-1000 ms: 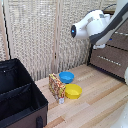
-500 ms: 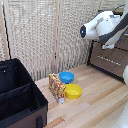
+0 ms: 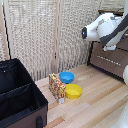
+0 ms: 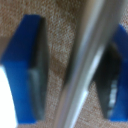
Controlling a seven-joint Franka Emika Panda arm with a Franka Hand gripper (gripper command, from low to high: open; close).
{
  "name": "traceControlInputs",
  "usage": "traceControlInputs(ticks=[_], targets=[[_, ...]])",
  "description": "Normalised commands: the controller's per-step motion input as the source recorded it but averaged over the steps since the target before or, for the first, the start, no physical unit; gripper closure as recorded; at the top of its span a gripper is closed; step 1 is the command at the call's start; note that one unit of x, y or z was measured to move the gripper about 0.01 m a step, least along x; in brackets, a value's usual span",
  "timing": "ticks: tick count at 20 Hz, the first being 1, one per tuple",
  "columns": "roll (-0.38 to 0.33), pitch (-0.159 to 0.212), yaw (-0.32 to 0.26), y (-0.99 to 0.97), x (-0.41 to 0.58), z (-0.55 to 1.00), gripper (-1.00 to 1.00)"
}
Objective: Locate and clasp the grip of the topmost drawer. Steadily and circumspectly yank the drawer open. Discover and seize the nutrition bar using your clamp. Deposit the nutrition bar in the accessible drawer. Unclench the nutrition bar.
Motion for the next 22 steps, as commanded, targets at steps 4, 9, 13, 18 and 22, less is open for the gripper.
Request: traceControlInputs(ticks=[4, 9, 13, 18, 22], targets=[[0.143, 0.000, 0.000, 0.27, 0.033, 0.00, 1.00], [0.133, 0.001, 0.000, 0.74, 0.090, -0.08, 1.00], [0.092, 0.004, 0.001, 0.95, 0.089, -0.28, 1.00], [0.065, 0.008, 0.021, 0.98, 0.146, -0.40, 1.00], [0.069, 0.002, 0.026, 0.83, 0.185, -0.30, 1.00]])
